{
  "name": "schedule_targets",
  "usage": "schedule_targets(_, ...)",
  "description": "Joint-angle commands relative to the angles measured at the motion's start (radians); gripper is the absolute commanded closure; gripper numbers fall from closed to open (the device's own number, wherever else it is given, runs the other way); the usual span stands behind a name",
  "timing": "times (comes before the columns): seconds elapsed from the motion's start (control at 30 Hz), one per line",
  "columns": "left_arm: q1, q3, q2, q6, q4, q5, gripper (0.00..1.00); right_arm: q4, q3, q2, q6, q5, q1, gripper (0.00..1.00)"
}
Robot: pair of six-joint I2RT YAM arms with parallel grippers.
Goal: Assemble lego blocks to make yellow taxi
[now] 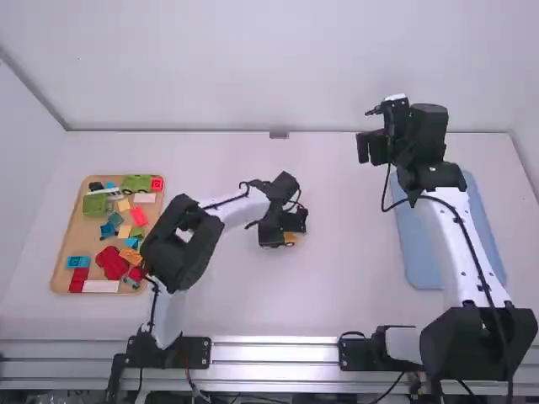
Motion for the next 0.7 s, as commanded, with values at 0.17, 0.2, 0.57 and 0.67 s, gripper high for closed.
schedule_targets(0.17, 0.0, -0.015, 0.013, 0.01, -0.008, 0.015, 0.33, -0.001, 0.032, 0.005, 0.0, -0.006, 0.004, 0.02)
schedule_targets(0.2, 0.001, -0.011, 0.013, 0.011, -0.013, 0.014, 0.01, -0.001, 0.032, 0.005, 0.0, -0.006, 0.004, 0.02)
schedule_targets(0.57, 0.025, 0.187, -0.04, -0.068, -0.198, 0.008, 0.01, 0.003, 0.032, 0.005, 0.0, -0.006, 0.004, 0.02)
schedule_targets(0.67, 0.051, 0.23, -0.077, -0.103, -0.244, -0.028, 0.01, 0.003, 0.032, 0.005, 0.0, -0.006, 0.004, 0.02)
